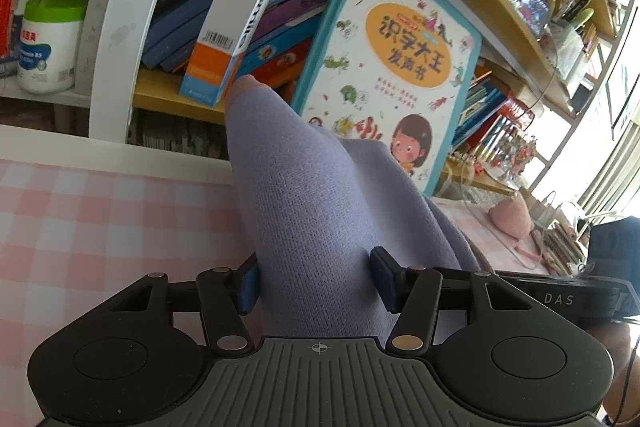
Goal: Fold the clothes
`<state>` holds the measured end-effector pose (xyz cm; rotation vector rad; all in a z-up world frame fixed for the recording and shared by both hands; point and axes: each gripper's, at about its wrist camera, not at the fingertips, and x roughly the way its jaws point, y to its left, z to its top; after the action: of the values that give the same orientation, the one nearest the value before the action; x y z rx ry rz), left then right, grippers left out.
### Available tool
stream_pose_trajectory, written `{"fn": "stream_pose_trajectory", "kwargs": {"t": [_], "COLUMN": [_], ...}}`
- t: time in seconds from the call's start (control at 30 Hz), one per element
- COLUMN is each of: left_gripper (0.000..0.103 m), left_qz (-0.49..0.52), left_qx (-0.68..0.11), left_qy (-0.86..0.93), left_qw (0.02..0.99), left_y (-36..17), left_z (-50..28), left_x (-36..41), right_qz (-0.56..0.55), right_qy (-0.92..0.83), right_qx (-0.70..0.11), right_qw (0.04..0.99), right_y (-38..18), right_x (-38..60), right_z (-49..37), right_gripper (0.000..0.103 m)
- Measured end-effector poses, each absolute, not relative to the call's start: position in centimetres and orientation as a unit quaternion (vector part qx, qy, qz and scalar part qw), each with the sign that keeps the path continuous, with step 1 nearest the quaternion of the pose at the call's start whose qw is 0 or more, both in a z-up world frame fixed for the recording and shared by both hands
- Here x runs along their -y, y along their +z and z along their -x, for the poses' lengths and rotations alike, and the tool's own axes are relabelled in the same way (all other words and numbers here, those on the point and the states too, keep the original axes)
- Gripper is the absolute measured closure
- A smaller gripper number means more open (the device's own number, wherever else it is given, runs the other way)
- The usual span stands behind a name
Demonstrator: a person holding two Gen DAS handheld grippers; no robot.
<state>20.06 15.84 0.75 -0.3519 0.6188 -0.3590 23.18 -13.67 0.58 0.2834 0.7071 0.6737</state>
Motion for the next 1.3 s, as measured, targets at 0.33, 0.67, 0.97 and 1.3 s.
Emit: {"fn": "stream_pose_trajectory", "kwargs": {"t": [0.33,0.67,0.97,1.3], "left_gripper": [0.046,0.023,0.013,0.004], "left_qz": [0.200,0.194,0.136,-0.003], "left_qx": [-0.292,-0.272,-0.213,-0.195], "left_qy": [-0.172,-0.129,-0.061,0.001], "left_qw": [0.919,0.934,0.966,0.981], "left_y": [-0.8,-1.1,1.1,2.6], "left_z": [-21.6,-21.2,-17.7,-10.8], "left_x": [-16.9,-16.9,-16.1,-12.2], "right_qz": [-0.140,-0.126,-0.102,-0.012], "right_qy": [0.322,0.299,0.273,0.204], "right_qx": [-0.335,-0.327,-0.279,-0.219], "right_qw": [0.874,0.887,0.915,0.954], "right_y": [-0.5,-0.9,0.8,1.4], "right_x": [13.2,13.2,14.5,17.9], "right_z": [-25.2,-25.2,-22.5,-15.6], "right_gripper": [0.072,0.044,0.026,0.025]}}
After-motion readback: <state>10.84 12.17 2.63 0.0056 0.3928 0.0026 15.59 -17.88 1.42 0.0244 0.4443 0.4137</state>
